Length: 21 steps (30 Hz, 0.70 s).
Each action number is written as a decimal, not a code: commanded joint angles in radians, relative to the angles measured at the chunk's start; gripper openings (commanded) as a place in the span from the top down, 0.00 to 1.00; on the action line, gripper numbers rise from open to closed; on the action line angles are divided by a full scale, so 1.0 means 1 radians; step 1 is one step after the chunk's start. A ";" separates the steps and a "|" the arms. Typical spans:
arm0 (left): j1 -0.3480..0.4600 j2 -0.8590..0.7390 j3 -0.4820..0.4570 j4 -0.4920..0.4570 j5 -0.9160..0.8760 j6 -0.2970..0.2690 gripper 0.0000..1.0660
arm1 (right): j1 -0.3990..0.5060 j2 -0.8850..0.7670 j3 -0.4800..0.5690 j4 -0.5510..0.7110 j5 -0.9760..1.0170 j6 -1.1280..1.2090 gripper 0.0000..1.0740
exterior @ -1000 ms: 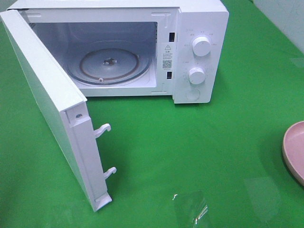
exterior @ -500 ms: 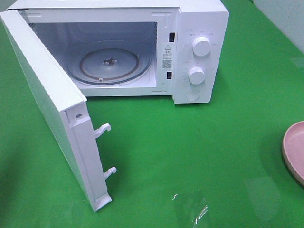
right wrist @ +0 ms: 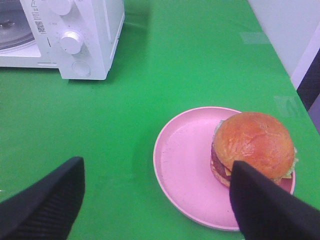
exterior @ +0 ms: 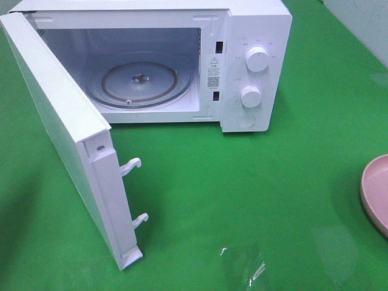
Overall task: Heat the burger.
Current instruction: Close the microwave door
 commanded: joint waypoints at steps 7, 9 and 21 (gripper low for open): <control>0.002 0.172 -0.010 0.252 -0.119 -0.240 1.00 | -0.007 -0.027 0.002 0.001 -0.008 -0.009 0.30; -0.009 0.203 -0.024 0.282 -0.122 -0.268 1.00 | -0.007 -0.027 0.002 0.001 -0.008 -0.009 0.30; -0.159 0.316 -0.069 0.213 -0.126 -0.223 1.00 | -0.007 -0.027 0.002 0.001 -0.008 -0.009 0.30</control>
